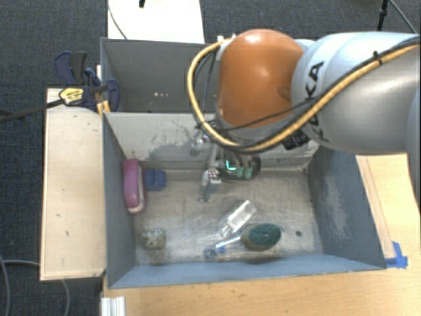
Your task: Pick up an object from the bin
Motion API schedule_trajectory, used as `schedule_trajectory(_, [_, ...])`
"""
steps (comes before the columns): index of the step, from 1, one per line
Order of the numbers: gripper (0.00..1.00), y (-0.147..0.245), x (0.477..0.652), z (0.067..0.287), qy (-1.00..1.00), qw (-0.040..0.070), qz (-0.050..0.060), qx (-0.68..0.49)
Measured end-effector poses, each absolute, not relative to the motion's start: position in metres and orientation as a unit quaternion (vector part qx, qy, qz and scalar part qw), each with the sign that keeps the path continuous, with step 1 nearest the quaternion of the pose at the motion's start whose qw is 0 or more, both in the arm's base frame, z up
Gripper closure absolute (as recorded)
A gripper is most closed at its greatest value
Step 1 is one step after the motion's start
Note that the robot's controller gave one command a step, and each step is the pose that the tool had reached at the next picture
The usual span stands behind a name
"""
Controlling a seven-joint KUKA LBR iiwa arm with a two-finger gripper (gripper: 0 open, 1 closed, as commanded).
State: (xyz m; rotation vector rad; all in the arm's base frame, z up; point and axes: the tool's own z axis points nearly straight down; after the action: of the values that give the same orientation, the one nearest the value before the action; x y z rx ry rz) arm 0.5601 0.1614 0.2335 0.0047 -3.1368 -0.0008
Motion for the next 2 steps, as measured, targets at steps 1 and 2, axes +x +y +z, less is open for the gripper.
schedule_trajectory(1, [0.00, 0.239, 0.525, 0.075, -0.993, -0.008, 0.009, 0.116])
schedule_trajectory(2, [0.00, 0.240, 0.514, 0.101, -0.957, 0.000, 0.008, 0.290])
